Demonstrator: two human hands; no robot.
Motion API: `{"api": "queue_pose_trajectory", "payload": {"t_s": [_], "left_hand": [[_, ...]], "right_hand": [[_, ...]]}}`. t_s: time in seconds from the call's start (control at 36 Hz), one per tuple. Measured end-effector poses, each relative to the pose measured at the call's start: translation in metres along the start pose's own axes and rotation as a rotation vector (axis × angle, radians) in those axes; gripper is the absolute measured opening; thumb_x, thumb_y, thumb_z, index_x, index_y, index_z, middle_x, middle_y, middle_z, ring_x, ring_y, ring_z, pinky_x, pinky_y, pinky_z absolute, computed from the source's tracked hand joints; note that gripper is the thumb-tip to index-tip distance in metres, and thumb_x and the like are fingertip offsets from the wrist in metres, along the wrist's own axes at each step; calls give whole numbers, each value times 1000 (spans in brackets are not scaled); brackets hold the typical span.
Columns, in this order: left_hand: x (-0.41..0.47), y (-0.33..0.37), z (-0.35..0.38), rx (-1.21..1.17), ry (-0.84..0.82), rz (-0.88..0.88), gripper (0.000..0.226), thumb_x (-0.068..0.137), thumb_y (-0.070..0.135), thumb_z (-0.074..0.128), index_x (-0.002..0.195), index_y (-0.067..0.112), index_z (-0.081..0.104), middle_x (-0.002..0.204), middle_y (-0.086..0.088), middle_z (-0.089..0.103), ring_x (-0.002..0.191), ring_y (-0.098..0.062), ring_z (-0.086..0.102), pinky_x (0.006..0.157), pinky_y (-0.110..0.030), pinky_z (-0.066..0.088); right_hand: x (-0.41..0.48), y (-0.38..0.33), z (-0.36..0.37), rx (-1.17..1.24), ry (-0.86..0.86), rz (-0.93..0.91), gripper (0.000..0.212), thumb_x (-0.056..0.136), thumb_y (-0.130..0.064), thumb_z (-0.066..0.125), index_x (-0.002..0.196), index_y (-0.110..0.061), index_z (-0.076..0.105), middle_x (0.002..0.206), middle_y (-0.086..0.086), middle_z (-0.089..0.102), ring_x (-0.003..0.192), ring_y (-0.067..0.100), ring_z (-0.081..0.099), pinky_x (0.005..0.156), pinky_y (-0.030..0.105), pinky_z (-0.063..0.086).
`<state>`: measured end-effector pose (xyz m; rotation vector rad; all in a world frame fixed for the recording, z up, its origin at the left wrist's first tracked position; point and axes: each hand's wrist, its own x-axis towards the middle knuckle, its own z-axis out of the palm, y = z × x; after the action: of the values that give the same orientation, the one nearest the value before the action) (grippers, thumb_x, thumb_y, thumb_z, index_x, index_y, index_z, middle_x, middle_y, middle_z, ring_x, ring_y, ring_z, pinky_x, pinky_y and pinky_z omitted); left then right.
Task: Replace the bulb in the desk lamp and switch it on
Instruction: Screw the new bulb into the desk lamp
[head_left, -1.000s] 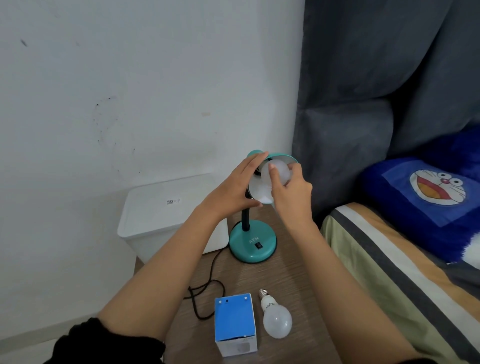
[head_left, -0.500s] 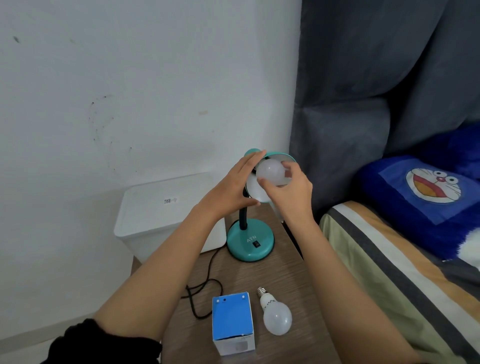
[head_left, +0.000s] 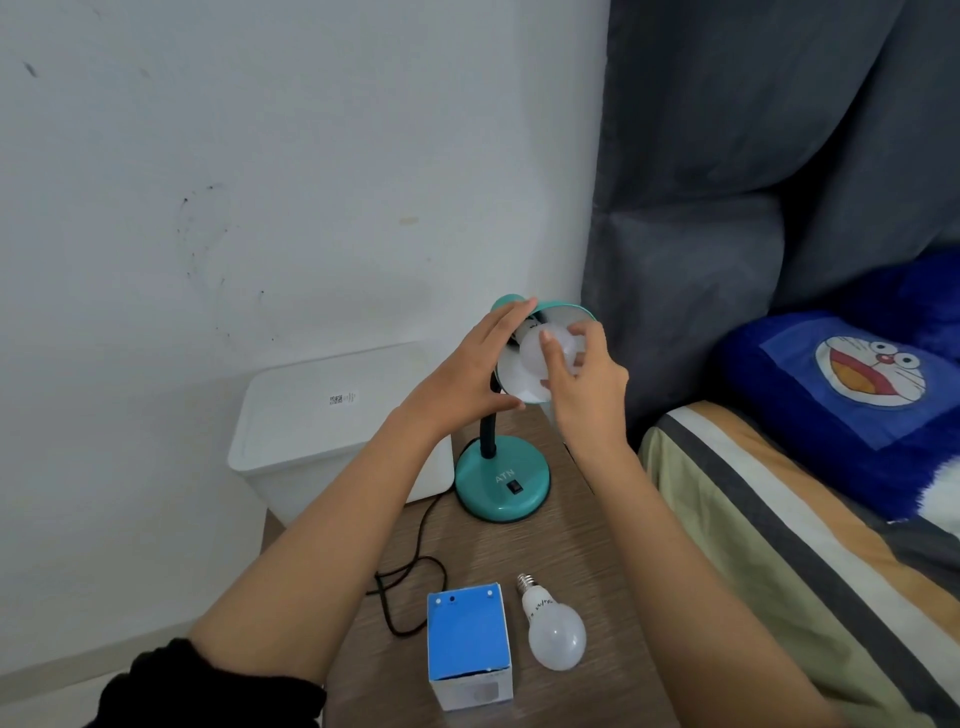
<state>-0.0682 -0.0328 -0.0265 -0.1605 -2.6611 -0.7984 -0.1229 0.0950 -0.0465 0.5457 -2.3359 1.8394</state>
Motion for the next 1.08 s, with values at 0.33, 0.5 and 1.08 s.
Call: {"api": "queue_pose_trajectory", "payload": {"t_s": [0.33, 0.5, 1.08], "left_hand": [[0, -1, -2, 17, -8, 9, 99, 71, 11, 77, 148, 21, 15, 153, 0, 22, 139, -11, 21, 111, -19, 19], [0, -2, 1, 2, -7, -1, 99, 72, 13, 77, 148, 24, 15, 153, 1, 20, 140, -11, 21, 110, -17, 18], [2, -6, 2, -6, -7, -9, 104, 69, 11, 79, 147, 27, 13, 153, 2, 20, 139, -13, 22, 111, -22, 21]], "right_hand": [[8, -5, -4, 332, -56, 291, 34, 80, -43, 68, 92, -19, 48, 107, 6, 63, 63, 14, 74, 74, 26, 55], [3, -2, -6, 194, -16, 183, 44, 76, -42, 72, 102, -13, 51, 88, 4, 71, 77, 1, 70, 60, 9, 44], [8, -6, -7, -140, -33, -130, 57, 74, -34, 76, 123, -13, 53, 98, -2, 58, 79, 18, 65, 77, 25, 50]]}}
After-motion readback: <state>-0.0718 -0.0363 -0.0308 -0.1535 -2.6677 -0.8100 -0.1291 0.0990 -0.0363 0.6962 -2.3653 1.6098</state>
